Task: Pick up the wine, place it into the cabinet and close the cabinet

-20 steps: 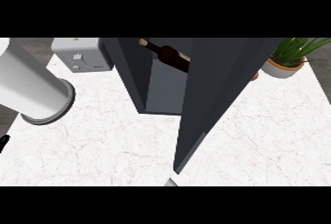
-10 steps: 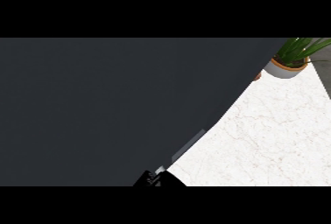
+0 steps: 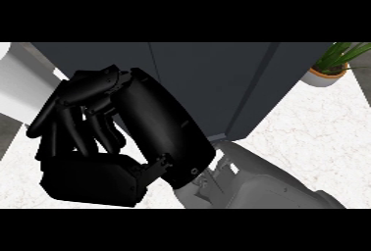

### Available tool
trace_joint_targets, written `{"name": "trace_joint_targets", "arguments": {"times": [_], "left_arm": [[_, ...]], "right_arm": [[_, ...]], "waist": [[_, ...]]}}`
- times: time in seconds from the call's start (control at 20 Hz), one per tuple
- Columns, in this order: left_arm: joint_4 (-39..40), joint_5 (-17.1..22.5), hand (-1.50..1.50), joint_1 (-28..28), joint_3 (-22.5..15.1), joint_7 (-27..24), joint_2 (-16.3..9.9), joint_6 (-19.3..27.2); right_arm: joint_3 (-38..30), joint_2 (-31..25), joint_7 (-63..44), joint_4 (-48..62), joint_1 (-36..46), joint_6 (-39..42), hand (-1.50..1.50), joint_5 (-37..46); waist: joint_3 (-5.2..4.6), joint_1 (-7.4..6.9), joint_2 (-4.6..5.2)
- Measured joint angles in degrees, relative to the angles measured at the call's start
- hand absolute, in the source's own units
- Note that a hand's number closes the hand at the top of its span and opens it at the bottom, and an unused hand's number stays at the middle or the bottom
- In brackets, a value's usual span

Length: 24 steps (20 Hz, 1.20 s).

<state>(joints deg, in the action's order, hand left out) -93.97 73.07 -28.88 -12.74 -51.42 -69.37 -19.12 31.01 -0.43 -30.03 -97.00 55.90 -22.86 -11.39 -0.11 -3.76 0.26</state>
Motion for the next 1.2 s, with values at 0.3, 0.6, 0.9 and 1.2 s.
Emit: {"name": "trace_joint_targets", "arguments": {"times": [0.3,0.6,0.9,1.2], "left_arm": [[1.4,-0.8,-1.5,-0.5,2.4,1.5,1.5,-1.7],[1.6,-0.5,-1.5,-0.1,4.4,3.3,1.9,-2.4],[2.2,-0.4,-1.5,-0.9,6.8,5.2,2.7,-4.1],[2.0,-1.2,-1.5,-2.1,9.5,7.1,4.4,-5.0]], "right_arm": [[-5.2,0.3,4.5,12.9,7.0,9.9,1.5,-9.0],[-4.5,0.1,-0.5,20.7,9.4,27.7,1.5,-20.6],[-4.6,0.3,-2.4,31.6,12.5,40.3,1.5,-27.8],[-6.3,0.4,0.7,41.4,14.3,47.4,1.5,-32.9]], "waist": [[0.04,0.28,0.18],[0.03,-0.05,0.45],[0.03,0.3,0.25],[0.07,0.64,0.09]]}}
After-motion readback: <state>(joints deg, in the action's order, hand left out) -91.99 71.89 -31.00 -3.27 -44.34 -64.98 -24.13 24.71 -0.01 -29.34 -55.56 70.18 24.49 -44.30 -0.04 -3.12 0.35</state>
